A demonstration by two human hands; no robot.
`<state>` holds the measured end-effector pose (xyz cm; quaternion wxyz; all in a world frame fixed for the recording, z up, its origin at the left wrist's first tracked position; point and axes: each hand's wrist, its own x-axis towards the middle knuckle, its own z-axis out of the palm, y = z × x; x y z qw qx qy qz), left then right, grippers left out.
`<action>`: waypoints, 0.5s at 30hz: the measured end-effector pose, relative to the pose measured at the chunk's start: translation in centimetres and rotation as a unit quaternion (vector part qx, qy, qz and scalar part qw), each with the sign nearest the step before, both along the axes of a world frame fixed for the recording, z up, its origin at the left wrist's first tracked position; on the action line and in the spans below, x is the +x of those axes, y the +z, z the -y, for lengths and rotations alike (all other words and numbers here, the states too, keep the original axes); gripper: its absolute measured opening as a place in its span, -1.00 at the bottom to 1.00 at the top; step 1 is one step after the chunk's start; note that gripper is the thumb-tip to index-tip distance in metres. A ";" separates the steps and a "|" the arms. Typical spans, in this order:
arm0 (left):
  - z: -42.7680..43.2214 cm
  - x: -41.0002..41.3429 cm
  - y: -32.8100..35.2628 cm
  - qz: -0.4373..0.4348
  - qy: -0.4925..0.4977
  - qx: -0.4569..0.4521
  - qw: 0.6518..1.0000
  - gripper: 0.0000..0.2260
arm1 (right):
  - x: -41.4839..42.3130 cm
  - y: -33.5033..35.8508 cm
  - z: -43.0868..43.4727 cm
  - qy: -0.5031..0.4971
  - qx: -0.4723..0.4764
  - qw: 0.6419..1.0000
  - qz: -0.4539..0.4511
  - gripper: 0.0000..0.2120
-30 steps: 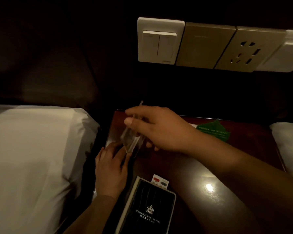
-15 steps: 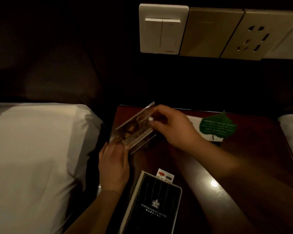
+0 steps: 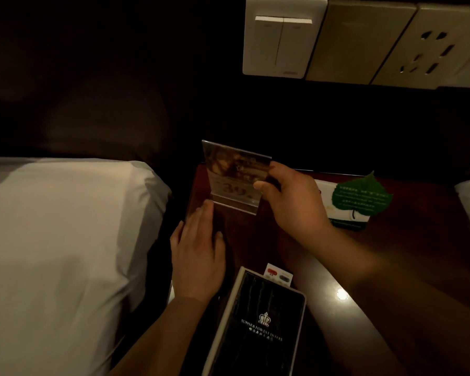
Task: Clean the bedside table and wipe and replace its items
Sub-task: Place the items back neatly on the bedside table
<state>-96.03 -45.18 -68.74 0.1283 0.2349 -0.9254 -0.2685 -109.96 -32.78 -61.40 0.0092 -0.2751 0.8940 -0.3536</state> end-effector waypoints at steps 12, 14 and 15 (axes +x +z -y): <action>-0.1 0.1 -0.4 0.066 -0.047 -0.070 0.994 -0.48 | -2.8 -0.1 0.1 0.066 0.006 0.996 0.059 -0.74; 0.0 0.1 -0.3 0.071 -0.047 -0.080 0.993 -0.49 | -2.9 -0.1 0.2 0.062 0.011 0.996 0.057 -0.74; 0.1 0.1 -0.3 0.074 -0.046 -0.083 0.993 -0.49 | -2.9 -0.1 0.3 0.060 0.008 0.996 0.060 -0.74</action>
